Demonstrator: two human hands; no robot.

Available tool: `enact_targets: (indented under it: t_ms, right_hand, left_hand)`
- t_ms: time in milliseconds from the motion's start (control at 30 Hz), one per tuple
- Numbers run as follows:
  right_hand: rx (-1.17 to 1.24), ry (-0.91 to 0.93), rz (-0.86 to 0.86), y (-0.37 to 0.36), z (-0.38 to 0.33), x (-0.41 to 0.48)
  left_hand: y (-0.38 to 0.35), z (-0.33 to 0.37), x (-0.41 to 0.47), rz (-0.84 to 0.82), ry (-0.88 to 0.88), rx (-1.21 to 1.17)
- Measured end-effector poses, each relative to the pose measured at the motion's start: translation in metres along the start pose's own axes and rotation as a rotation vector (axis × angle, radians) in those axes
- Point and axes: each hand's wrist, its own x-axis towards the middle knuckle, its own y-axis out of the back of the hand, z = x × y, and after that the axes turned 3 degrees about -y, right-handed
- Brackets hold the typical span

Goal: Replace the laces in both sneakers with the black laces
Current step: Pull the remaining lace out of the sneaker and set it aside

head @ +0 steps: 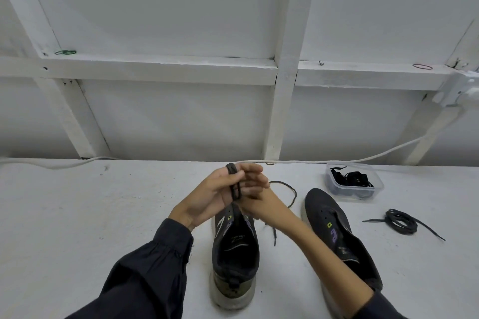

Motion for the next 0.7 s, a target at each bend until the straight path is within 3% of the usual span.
enact_targets:
  t_ms: [167,267,500,700]
  right_hand:
    - [-0.292,0.093,-0.194,0.006,-0.005,-0.016]
    - [-0.321,0.086,-0.292,0.026,-0.019,-0.021]
    - [-0.226,0.140,-0.199,0.064,-0.045,-0.004]
    - [-0.175,0.179,-0.091,0.053,-0.030,0.022]
  left_hand:
    - [0.015,-0.003,0.001,0.063,0.029,0.111]
    - [0.022,-0.006,-0.003,0.098,0.094,0.192]
    - [0.011,-0.020,-0.011,-0.002,0.167,0.184]
    - [0.001,-0.023,-0.010,-0.097,0.207,0.366]
